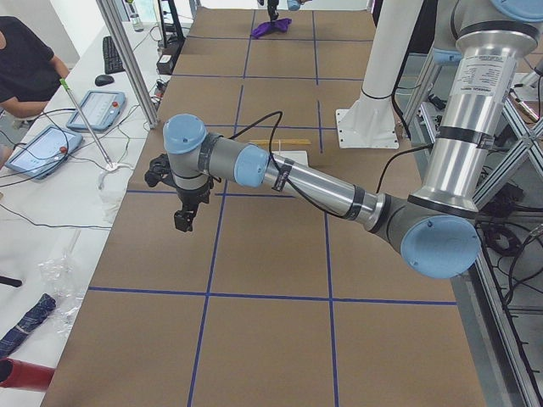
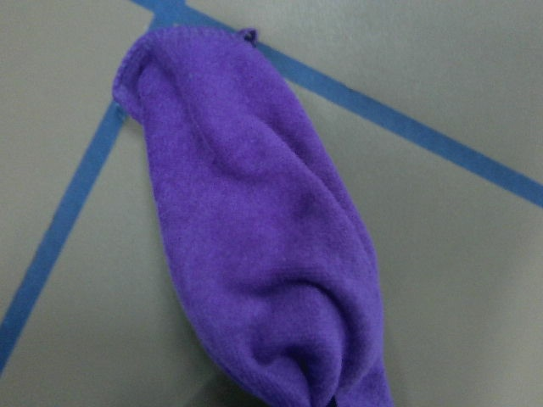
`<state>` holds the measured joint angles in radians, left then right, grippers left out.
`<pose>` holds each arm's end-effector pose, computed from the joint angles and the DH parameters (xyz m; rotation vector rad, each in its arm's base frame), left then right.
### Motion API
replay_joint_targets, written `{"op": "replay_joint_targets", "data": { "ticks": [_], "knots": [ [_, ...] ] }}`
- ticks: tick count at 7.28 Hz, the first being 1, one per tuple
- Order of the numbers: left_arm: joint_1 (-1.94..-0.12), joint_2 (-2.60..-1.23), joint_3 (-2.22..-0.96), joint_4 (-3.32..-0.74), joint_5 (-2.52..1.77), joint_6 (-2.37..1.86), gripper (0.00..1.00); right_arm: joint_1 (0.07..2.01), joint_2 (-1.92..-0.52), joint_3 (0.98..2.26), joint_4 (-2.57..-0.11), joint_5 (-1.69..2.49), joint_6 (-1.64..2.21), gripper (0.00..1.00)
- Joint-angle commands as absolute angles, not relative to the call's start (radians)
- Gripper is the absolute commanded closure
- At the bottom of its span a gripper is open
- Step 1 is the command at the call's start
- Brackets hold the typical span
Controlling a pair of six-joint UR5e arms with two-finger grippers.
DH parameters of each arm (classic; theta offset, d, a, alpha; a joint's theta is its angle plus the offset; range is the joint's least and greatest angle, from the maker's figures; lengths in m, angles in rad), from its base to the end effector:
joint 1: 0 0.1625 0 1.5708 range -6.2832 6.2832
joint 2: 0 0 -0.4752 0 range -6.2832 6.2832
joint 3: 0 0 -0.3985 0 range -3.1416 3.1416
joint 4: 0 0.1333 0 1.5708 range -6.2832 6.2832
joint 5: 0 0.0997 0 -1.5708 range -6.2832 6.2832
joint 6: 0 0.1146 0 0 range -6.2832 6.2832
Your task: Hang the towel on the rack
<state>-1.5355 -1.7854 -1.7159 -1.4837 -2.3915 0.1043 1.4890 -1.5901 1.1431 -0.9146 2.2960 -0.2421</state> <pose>-0.0286 -0.5926 0.5349 0.2857 0.8078 0.2428 0.0191 -0.4686 0.8731 0.2588 -0.7086 -0.3843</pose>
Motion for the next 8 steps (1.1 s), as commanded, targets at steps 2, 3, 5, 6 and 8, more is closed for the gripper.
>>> {"op": "replay_joint_targets", "data": {
  "ticks": [2,3,5,6,8],
  "knots": [
    [-1.536,-1.793,-1.718,-1.564,-2.393,0.094,0.0,1.539,-1.586,1.452,-0.923,2.312,-0.152,1.0],
    [-1.536,-1.814,-1.703,-1.597,-2.391,0.092,0.0,1.536,-1.539,1.497,-0.923,2.315,-0.033,1.0],
    [-1.519,-1.822,-1.678,-1.752,-2.382,-0.008,0.0,1.436,-1.459,1.561,-0.91,2.3,0.177,1.0],
    [-1.481,-1.821,-1.666,-1.89,-2.381,-0.157,0.0,1.393,-1.409,1.581,-0.908,2.284,0.305,1.0],
    [-1.392,-1.824,-1.658,-2.073,-2.381,-0.502,0.0,1.251,-1.349,1.699,-0.91,2.174,0.549,1.0]
  ]
}}
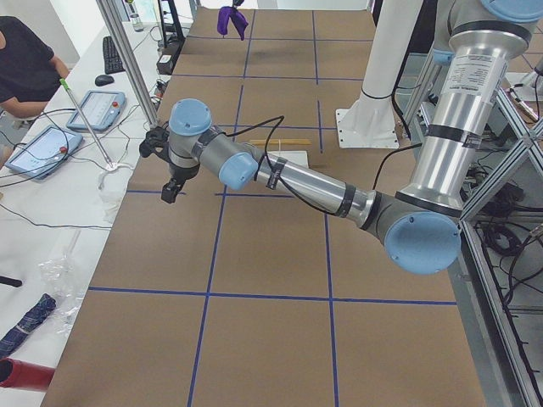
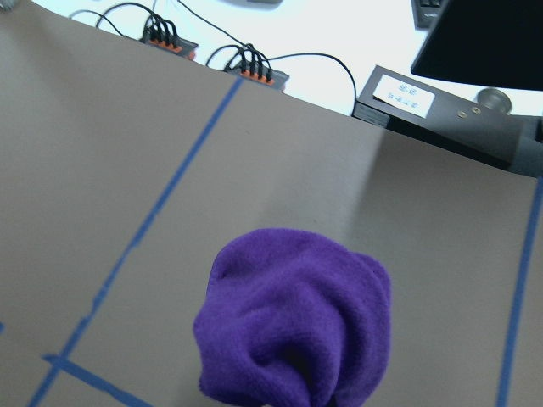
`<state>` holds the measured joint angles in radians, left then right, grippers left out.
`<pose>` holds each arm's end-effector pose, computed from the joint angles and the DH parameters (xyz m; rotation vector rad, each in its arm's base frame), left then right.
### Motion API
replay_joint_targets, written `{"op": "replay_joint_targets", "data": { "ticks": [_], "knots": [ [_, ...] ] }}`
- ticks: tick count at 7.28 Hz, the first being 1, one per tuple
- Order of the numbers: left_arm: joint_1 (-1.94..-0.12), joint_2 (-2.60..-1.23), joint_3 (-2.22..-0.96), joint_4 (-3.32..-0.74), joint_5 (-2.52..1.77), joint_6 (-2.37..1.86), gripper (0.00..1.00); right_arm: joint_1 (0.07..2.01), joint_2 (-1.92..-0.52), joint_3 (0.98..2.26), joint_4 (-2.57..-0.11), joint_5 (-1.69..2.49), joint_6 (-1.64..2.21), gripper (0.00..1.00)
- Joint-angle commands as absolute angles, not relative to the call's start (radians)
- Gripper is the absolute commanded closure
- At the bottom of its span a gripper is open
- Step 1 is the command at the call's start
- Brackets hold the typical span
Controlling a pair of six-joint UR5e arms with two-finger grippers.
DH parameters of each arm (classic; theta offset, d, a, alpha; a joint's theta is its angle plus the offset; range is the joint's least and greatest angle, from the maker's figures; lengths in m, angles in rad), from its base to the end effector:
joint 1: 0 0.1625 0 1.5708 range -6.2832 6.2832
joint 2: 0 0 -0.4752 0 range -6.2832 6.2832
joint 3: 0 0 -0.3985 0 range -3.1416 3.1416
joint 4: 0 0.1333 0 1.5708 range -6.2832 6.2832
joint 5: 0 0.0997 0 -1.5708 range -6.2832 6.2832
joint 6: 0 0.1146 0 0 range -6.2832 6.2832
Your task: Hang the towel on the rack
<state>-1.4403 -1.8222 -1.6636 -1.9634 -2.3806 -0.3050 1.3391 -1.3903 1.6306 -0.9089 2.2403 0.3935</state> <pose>0.0308 -0.6216 0.4798 0.5105 0.9011 0.1395 -0.0783 -0.6028 0.5126 0.6318 -0.8566 -0.1555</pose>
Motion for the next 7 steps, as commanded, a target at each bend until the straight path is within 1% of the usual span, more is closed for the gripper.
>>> {"op": "replay_joint_targets", "data": {
  "ticks": [1,2,4,5,7],
  "knots": [
    [-1.366,-1.828,-1.667,-2.133,-2.381,-0.65,0.0,1.17,-1.326,1.757,-0.908,2.119,0.66,1.0],
    [-1.341,-1.844,-1.667,-2.231,-2.385,-0.836,0.0,1.094,-1.307,1.811,-0.91,2.055,0.745,1.0],
    [-1.219,-1.879,-1.663,-2.405,-2.382,-1.215,0.0,0.947,-1.255,1.88,-0.91,1.9,0.888,1.0],
    [-1.153,-1.923,-1.663,-2.457,-2.382,-1.399,0.0,0.878,-1.247,1.917,-0.91,1.826,0.94,1.0],
    [-1.004,-2.041,-1.66,-2.467,-2.356,-1.672,0.0,0.784,-1.2,1.951,-0.91,1.72,0.962,1.0]
  ]
}}
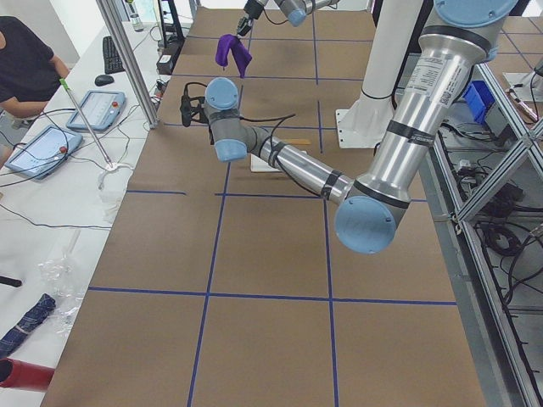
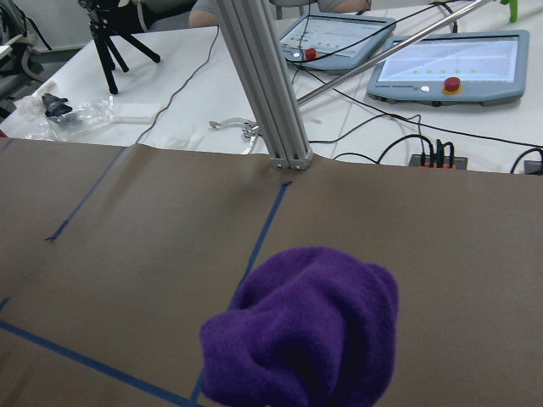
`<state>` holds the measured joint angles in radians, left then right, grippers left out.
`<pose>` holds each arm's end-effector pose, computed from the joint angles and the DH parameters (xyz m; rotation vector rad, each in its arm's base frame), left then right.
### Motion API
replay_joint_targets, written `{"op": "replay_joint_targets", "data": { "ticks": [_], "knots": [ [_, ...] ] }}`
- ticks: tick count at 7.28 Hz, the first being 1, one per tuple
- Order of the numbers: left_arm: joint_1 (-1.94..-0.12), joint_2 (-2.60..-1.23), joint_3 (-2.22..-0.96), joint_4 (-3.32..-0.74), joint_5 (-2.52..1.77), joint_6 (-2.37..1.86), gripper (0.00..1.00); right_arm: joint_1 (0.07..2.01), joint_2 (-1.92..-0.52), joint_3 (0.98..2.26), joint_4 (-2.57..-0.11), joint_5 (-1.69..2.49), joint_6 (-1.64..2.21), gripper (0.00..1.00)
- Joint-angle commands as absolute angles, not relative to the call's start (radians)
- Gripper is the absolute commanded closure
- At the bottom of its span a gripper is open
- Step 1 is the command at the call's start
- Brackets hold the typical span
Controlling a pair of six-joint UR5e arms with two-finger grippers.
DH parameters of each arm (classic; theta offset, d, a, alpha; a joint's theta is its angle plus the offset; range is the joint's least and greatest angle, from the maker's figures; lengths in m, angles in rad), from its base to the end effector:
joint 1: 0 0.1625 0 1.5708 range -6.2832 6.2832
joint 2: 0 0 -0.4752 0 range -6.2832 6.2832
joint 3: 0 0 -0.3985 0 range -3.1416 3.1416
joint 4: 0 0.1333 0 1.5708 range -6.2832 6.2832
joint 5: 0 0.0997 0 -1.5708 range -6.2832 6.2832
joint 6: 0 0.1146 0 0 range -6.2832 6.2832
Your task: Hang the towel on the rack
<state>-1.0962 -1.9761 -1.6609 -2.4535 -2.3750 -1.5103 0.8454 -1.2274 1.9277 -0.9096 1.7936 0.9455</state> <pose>0.2451 -0.5881 0.3271 0.1467 1.4368 -0.2970 -0.3138 -0.5166 0.2788 0.7696 -1.1295 0.0331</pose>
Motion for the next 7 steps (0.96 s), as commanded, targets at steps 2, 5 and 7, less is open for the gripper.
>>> {"op": "replay_joint_targets", "data": {
  "ticks": [2,5,7],
  "knots": [
    [-0.887,-2.133,-1.66,-2.47,-2.243,-1.878,0.0,0.7,-1.193,1.979,-0.91,1.616,0.963,1.0],
    [-0.825,-2.23,-1.611,-2.474,-2.177,-1.992,0.0,0.588,-1.184,2.031,-0.91,1.472,1.014,1.0],
    [-0.824,-2.278,-1.557,-2.474,-2.16,-2.019,0.0,0.502,-1.184,2.045,-0.91,1.358,1.014,1.0]
  ]
}}
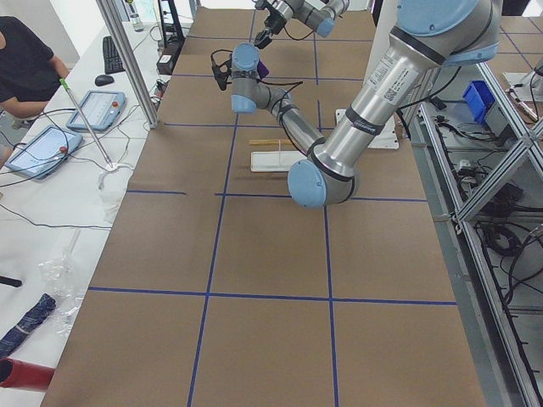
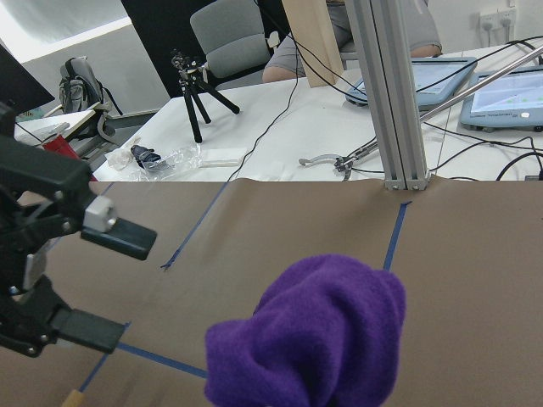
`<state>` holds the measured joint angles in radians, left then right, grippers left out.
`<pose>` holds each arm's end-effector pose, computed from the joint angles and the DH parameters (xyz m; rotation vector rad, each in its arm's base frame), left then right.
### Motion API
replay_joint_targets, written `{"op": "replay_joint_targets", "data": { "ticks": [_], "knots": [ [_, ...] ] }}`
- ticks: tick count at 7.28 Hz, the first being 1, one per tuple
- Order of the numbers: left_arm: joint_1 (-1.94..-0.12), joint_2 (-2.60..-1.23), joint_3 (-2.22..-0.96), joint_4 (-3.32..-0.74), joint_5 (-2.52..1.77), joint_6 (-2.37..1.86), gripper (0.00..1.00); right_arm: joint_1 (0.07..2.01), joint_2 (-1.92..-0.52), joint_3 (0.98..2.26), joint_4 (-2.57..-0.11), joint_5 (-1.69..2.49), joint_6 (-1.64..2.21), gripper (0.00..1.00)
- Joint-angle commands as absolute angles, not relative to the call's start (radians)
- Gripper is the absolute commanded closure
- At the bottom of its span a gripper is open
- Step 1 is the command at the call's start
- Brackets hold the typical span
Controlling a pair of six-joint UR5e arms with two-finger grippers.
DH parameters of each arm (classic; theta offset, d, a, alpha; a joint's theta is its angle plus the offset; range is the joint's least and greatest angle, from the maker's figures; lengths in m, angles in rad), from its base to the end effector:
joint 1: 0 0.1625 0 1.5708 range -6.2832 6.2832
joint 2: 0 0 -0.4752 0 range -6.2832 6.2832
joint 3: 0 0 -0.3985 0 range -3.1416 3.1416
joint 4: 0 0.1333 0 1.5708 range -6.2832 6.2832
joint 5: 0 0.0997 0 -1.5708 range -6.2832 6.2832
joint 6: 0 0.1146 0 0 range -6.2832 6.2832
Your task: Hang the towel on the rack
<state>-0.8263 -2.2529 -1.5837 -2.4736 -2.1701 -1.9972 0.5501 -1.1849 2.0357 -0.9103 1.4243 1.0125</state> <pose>0.4222 -0.5595 0.1740 -0.1487 1.6084 -0.4954 -0.3996 -0.4210 0.2104 0.8936 -1.2207 0.1041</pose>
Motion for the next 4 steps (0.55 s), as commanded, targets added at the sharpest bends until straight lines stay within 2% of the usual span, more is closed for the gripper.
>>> {"op": "replay_joint_targets", "data": {
  "ticks": [1,4],
  "knots": [
    [-0.822,-2.293,-1.549,-2.474,-2.16,-2.034,0.0,0.494,-1.184,2.046,-0.91,1.353,1.014,1.0],
    [-0.796,-2.328,-1.526,-2.474,-2.158,-2.039,0.0,0.485,-1.178,2.048,-0.91,1.336,1.014,1.0]
  ]
}}
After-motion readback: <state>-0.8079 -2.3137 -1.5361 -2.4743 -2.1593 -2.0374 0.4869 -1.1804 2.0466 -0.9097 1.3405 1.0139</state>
